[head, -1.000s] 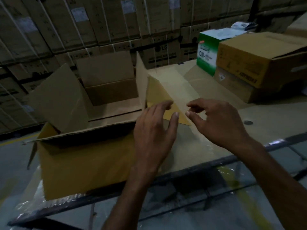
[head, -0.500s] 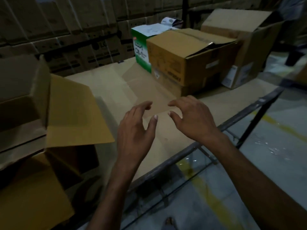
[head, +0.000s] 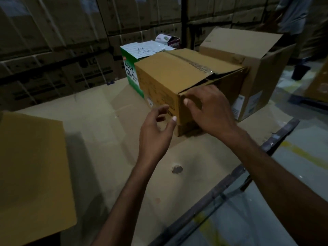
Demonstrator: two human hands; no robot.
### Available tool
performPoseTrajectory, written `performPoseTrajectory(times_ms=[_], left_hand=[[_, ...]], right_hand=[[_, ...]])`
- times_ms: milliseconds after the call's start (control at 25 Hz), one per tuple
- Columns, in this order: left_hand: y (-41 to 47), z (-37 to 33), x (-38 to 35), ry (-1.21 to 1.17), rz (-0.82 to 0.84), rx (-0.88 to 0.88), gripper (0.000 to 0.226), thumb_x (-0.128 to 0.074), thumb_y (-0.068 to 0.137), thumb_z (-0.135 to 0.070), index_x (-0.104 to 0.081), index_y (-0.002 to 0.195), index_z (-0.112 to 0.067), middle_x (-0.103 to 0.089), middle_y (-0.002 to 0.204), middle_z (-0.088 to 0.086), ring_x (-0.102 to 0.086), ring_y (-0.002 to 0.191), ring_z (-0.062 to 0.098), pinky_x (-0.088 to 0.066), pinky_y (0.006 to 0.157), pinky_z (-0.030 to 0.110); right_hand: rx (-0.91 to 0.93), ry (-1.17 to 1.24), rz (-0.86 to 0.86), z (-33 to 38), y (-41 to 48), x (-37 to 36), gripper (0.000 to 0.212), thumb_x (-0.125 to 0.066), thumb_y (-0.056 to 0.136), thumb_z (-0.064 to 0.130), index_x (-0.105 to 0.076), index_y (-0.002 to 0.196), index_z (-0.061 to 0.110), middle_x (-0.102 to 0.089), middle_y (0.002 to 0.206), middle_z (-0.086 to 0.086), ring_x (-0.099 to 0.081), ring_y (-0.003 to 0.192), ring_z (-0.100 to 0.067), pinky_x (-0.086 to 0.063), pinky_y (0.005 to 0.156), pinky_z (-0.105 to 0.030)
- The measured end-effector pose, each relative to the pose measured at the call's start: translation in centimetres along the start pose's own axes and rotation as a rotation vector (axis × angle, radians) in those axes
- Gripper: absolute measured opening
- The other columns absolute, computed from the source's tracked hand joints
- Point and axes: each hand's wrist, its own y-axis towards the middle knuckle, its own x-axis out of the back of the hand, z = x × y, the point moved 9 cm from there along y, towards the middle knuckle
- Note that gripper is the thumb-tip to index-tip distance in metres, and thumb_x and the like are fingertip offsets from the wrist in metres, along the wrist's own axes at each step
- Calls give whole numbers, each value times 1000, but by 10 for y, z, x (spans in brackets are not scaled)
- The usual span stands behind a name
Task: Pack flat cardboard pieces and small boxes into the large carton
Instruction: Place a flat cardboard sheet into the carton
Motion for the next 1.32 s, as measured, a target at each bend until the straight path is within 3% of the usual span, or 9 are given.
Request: performPoseTrajectory(times_ms=[120, 320, 480, 600, 840, 1000, 1120, 1200, 1320], left_hand=[[51, 7, -35, -113, -33, 101, 40, -63, 97, -44, -56, 135, -36, -57, 136, -16, -55, 121, 6, -52, 97, 34], [133, 27, -98, -25, -109, 230, 54, -53, 96, -60, -47, 145, -37, -32, 161, -3, -36, 143, 18, -42, 109, 44], [141, 46, -114, -31, -239, 355, 42, -55, 97, -48, -52, 138, -41, -35, 152, -9, -42, 137, 23, -46, 107, 52], [126, 48, -115, -93, -282, 398, 37, -58, 99, -39, -55, 136, -43, -32, 156, -9, -39, 139, 24, -45, 108, 53], [61, 37, -111, -60, -293, 353, 42, -63, 97, -38, -50, 133, -54, -24, 160, -20, -34, 142, 16, -45, 108, 48], [30, 48, -112, -146, -246, 403, 71, -70, 93, -31, -29, 142, -62, -31, 150, -23, -42, 133, 9, -56, 84, 28], [35, 47, -114, -145, -305, 402, 80, -67, 95, -39, -14, 152, -54, -31, 151, -25, -40, 134, 9, -51, 94, 32], [38, 45, -103, -84, -375, 413, 87, -68, 88, -56, -16, 156, -46, -30, 159, -14, -39, 139, 15, -46, 107, 45], [26, 41, -86, -57, -422, 438, 91, -71, 80, -62, -27, 157, -39, -35, 158, -6, -42, 137, 17, -45, 108, 45]], right_hand=[[-61, 12, -93, -60, 60, -12, 36, -45, 105, 41, -64, 127, 21, -65, 129, -3, -54, 121, -23, -45, 97, -43], [-5, -150, 245, -126, 100, -81, 49, -26, 109, 49, -65, 123, 22, -67, 125, -3, -57, 118, -24, -37, 101, -45], [82, -11, 173, -145, 113, -63, 34, -45, 107, 40, -71, 116, 20, -70, 109, -4, -57, 101, -18, -43, 91, -40], [-37, 8, 135, -185, 148, -47, 30, -56, 102, 38, -68, 124, 22, -68, 120, -7, -55, 112, -23, -43, 94, -43], [-218, -132, 416, -256, 175, -75, 83, -54, 88, 75, -41, 150, 21, -41, 154, -17, -34, 142, -40, -26, 114, -58], [-317, -50, 486, -268, 182, -82, 106, -57, 78, 84, -21, 158, 24, -20, 164, -18, -22, 148, -45, -21, 117, -64], [-306, -7, 404, -261, 177, -76, 99, -58, 80, 81, -30, 156, 23, -26, 162, -18, -26, 147, -43, -23, 117, -61], [-289, 61, 309, -250, 173, -60, 88, -65, 82, 73, -43, 151, 23, -34, 159, -15, -32, 145, -38, -25, 115, -57], [-368, 259, 178, -246, 170, -24, 78, -85, 72, 55, -60, 137, 21, -49, 147, -10, -45, 136, -32, -34, 112, -51]])
